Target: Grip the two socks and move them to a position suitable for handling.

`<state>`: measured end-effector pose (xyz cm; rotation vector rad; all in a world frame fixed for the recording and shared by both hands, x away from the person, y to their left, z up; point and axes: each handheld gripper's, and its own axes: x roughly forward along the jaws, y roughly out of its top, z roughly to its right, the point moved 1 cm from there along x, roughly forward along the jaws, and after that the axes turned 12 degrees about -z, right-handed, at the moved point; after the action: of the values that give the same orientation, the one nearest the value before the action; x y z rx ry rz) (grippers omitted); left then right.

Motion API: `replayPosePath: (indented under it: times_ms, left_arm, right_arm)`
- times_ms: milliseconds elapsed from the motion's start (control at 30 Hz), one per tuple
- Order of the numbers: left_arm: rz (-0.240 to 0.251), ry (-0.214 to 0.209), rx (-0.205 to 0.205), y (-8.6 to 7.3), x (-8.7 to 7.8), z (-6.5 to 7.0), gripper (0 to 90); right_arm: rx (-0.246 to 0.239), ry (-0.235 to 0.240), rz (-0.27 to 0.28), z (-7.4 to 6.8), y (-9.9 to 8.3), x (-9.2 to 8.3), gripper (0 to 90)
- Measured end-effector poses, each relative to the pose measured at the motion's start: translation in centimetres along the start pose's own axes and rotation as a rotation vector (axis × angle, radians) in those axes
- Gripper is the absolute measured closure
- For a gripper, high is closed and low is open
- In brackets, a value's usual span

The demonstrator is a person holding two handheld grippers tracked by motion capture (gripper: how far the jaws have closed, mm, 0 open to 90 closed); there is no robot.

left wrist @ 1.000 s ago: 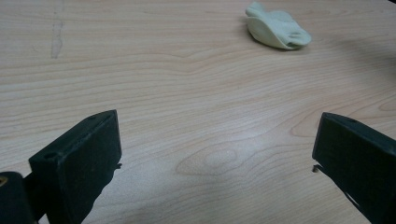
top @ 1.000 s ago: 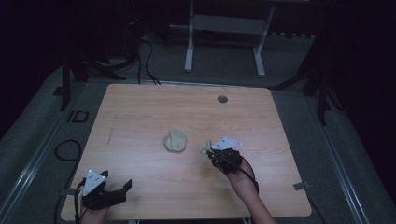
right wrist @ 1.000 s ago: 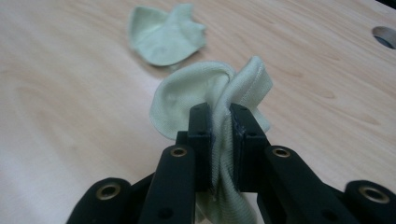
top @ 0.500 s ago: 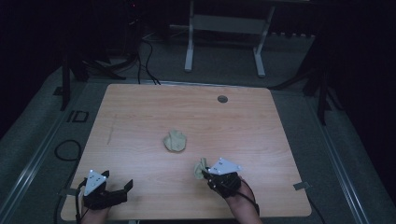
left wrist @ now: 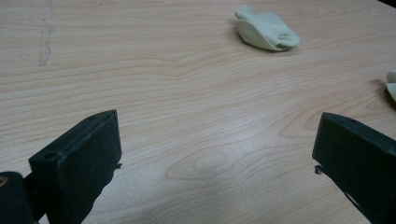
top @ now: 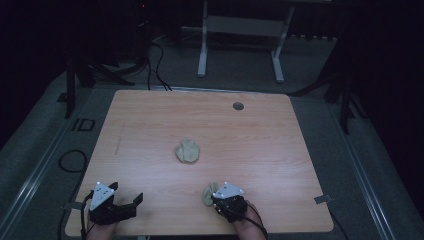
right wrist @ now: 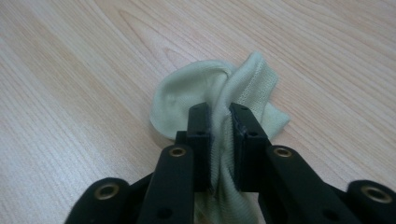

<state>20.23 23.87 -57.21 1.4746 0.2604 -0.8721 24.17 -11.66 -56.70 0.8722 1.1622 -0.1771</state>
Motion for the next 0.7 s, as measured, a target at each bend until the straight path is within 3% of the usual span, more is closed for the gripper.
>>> replayPosePath:
  times_ms: [133,200,300,400,467,533,600,700]
  left_arm:
    - [-0.003,-0.023,0.021,0.1,0.2,0.4,1.4]
    - [-0.006,-0.057,0.025,0.3,0.2,0.8,1.4]
    - [-0.013,-0.096,0.050,0.6,0.3,1.7,2.5]
    - [0.004,-0.091,0.096,1.2,0.0,3.2,6.0]
    - [0.022,-0.134,0.133,1.8,-0.2,4.6,10.3]
    - [0.002,-0.192,0.157,2.2,0.0,5.8,14.1]
    - [-0.025,-0.263,0.189,2.6,0.5,7.2,15.7]
    - [-0.059,-0.327,0.238,3.1,1.6,9.3,23.8]
  right_arm:
    - [0.005,-0.016,0.006,-0.6,0.0,0.1,68.2]
    - [0.001,0.015,0.002,-0.8,0.1,0.0,58.2]
    - [-0.011,0.045,0.026,-0.8,0.5,-1.6,51.9]
    - [-0.007,0.055,0.069,0.2,1.2,-3.8,54.3]
    - [-0.012,0.042,0.091,1.2,1.6,-4.9,60.8]
    - [-0.005,0.034,0.097,2.1,1.9,-5.5,64.0]
    - [0.002,0.054,0.098,2.7,1.9,-5.5,65.4]
    - [0.034,0.100,0.087,3.3,1.7,-4.9,65.7]
